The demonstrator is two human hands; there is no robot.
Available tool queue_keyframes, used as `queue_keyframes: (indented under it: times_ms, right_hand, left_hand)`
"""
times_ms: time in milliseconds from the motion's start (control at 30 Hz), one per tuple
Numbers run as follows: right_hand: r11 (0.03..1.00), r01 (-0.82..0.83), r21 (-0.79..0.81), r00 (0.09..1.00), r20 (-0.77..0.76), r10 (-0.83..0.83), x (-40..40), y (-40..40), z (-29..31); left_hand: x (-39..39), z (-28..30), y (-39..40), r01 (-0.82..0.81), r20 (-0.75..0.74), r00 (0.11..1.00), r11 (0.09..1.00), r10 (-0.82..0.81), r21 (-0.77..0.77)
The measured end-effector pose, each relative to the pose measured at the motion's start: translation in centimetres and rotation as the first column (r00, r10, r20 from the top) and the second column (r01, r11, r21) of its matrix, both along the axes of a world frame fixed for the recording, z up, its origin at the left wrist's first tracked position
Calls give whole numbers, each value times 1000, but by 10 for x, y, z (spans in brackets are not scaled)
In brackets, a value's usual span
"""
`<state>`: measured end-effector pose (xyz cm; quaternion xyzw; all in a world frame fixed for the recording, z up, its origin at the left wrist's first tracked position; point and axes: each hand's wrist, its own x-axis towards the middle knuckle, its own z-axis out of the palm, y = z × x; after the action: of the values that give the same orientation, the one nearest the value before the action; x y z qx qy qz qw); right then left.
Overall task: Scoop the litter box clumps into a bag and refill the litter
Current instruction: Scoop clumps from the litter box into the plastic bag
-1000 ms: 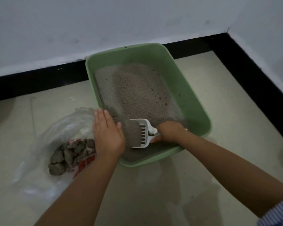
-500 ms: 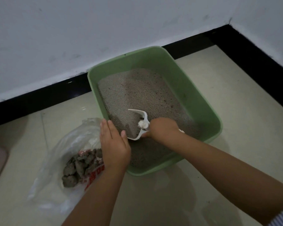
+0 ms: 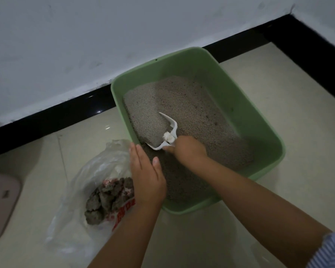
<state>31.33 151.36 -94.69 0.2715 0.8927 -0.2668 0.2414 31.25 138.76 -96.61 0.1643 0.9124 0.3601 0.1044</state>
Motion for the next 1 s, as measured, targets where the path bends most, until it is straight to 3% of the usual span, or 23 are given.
queue_keyframes:
  times_ms: [333, 567, 800, 1000]
  right_hand:
    - [967, 235, -99, 971, -23, -238, 19, -9, -19]
    - [927, 343, -151, 904, -214, -370, 14, -4, -18]
    - [951, 310, 9, 892, -349, -287, 32, 19, 6]
    - [980, 161, 117, 980, -140, -144, 57, 43, 20]
  left_hand:
    - [0, -1, -1, 7, -6, 1000, 1000, -7, 8]
    - [1, 6, 0, -18, 43, 999, 1000, 19, -26]
    - [-1, 8, -1, -12, 59, 998, 996, 17, -86]
    - [0, 9, -1, -13, 30, 999, 996, 16, -93]
